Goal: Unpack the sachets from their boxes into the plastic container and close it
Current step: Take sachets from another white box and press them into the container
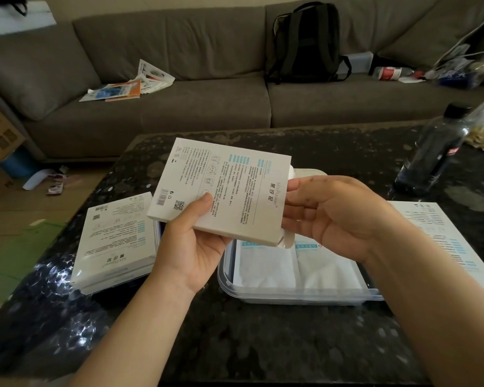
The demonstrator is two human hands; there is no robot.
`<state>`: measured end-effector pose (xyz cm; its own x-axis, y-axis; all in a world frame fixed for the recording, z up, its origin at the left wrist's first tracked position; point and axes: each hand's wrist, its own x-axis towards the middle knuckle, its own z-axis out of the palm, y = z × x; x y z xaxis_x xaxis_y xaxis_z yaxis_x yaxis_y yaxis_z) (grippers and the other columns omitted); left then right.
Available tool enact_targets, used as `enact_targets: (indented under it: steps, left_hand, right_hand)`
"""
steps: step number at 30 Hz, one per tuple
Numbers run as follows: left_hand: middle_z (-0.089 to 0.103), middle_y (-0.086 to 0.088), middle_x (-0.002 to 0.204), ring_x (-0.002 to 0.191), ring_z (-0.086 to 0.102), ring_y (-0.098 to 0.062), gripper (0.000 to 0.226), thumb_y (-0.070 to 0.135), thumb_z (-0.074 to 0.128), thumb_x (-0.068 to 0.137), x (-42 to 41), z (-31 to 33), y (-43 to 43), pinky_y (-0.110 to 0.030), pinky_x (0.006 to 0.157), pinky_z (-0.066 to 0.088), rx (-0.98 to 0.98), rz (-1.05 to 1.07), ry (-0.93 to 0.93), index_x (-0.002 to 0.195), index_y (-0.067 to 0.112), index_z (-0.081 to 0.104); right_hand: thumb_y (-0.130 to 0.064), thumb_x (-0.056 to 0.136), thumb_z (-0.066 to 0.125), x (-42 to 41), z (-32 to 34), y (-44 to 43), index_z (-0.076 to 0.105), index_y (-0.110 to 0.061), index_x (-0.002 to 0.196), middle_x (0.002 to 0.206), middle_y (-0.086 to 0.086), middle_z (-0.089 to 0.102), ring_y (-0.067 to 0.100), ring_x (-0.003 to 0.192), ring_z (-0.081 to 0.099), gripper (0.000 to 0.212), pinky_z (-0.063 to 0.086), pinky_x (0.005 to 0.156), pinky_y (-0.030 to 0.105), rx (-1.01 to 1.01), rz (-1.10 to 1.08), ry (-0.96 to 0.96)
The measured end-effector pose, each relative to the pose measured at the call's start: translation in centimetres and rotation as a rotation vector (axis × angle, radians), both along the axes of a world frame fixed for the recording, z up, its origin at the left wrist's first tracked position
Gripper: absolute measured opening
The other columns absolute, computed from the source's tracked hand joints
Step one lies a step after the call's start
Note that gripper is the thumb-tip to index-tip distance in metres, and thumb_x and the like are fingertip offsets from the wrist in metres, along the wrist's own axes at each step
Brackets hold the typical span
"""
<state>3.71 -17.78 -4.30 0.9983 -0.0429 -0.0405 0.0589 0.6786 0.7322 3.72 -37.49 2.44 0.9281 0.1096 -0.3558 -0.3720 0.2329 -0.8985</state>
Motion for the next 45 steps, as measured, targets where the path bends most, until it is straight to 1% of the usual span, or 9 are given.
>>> enact_targets:
  steps: [8, 13, 18, 26, 32, 35, 37, 40, 45]
  left_hand:
    - [0.072, -0.011, 0.133, 0.123, 0.070, -0.032, 0.052, 0.012, 0.063, 0.086, 0.0, -0.2, 0.1, -0.045, 0.083, 0.065, 0.060, -0.027, -0.046, 0.135, 0.030, 0.061]
    - [0.070, -0.010, 0.135, 0.125, 0.068, -0.031, 0.056, 0.011, 0.063, 0.086, 0.0, -0.2, -0.1, -0.043, 0.079, 0.065, 0.072, -0.034, -0.058, 0.139, 0.030, 0.059]
    - [0.071, -0.010, 0.133, 0.124, 0.069, -0.031, 0.057, 0.010, 0.063, 0.086, -0.1, -0.3, 0.0, -0.045, 0.080, 0.065, 0.097, -0.051, -0.072, 0.138, 0.030, 0.059]
    - [0.070, -0.011, 0.135, 0.123, 0.069, -0.032, 0.061, 0.007, 0.064, 0.085, -0.1, -0.6, -0.3, -0.043, 0.077, 0.064, 0.107, -0.087, -0.032, 0.141, 0.029, 0.058]
    - [0.069, -0.013, 0.137, 0.124, 0.068, -0.033, 0.063, 0.037, 0.072, 0.078, 1.0, 0.0, 2.4, -0.047, 0.096, 0.057, 0.173, -0.109, 0.066, 0.140, 0.025, 0.064]
    - [0.069, -0.013, 0.138, 0.130, 0.065, -0.033, 0.051, 0.030, 0.066, 0.089, 1.6, 0.2, 3.9, -0.050, 0.107, 0.049, 0.255, -0.135, 0.088, 0.139, 0.019, 0.066]
    - [0.071, -0.012, 0.135, 0.127, 0.067, -0.031, 0.052, 0.028, 0.069, 0.087, 1.7, 0.1, 4.1, -0.053, 0.104, 0.051, 0.416, -0.156, 0.075, 0.139, 0.018, 0.065]
    - [0.077, -0.003, 0.122, 0.116, 0.073, -0.026, 0.049, 0.032, 0.083, 0.083, 1.4, -0.1, 3.1, -0.050, 0.092, 0.058, 0.600, -0.080, 0.074, 0.129, 0.020, 0.069]
    - [0.079, 0.000, 0.116, 0.110, 0.076, -0.022, 0.046, 0.032, 0.077, 0.075, 1.2, 0.0, 2.4, -0.052, 0.096, 0.058, 0.629, 0.007, 0.068, 0.120, 0.022, 0.073]
  right_hand:
    - [0.002, 0.095, 0.057, 0.2, -0.6, -0.1, 0.066, -0.007, 0.112, 0.093, 0.008, 0.079, 0.022, 0.080, 0.077, 0.021, 0.062, 0.066, 0.036, -0.032, 0.045, 0.061]
    - [0.006, 0.095, 0.053, 0.5, -1.1, -0.1, 0.067, -0.002, 0.111, 0.101, 0.010, 0.078, 0.027, 0.090, 0.076, 0.022, 0.062, 0.077, 0.039, -0.012, 0.038, 0.075]
    - [0.002, 0.093, 0.059, 1.0, -1.6, -0.2, 0.063, -0.010, 0.121, 0.104, 0.015, 0.076, 0.033, 0.099, 0.073, 0.031, 0.059, 0.086, 0.050, 0.050, 0.034, 0.154]
    - [-0.007, 0.092, 0.068, 1.5, -2.4, 0.2, 0.068, -0.012, 0.113, 0.099, 0.004, 0.077, 0.026, 0.096, 0.072, 0.022, 0.062, 0.075, 0.047, -0.125, -0.031, 0.131]
    - [-0.015, 0.088, 0.073, 1.7, -1.7, -1.6, 0.067, -0.005, 0.104, 0.098, 0.004, 0.078, 0.029, 0.101, 0.072, 0.020, 0.060, 0.086, 0.049, -0.159, -0.033, 0.088]
    - [-0.017, 0.084, 0.075, 1.7, -1.3, -2.4, 0.066, -0.003, 0.107, 0.097, 0.004, 0.079, 0.030, 0.098, 0.072, 0.029, 0.060, 0.086, 0.047, -0.185, -0.041, 0.055]
    - [-0.017, 0.083, 0.076, 1.6, -1.4, -2.3, 0.061, -0.005, 0.091, 0.095, 0.005, 0.079, 0.031, 0.097, 0.072, 0.021, 0.060, 0.085, 0.047, -0.211, -0.030, 0.038]
    - [-0.016, 0.083, 0.077, 1.6, -1.5, -1.9, 0.049, -0.011, 0.075, 0.094, 0.007, 0.078, 0.031, 0.094, 0.072, 0.030, 0.061, 0.084, 0.049, -0.264, -0.020, 0.021]
    - [-0.020, 0.086, 0.072, 1.7, -1.7, -2.1, 0.050, -0.009, 0.080, 0.098, 0.008, 0.078, 0.031, 0.100, 0.071, 0.026, 0.060, 0.083, 0.043, -0.198, 0.061, 0.032]
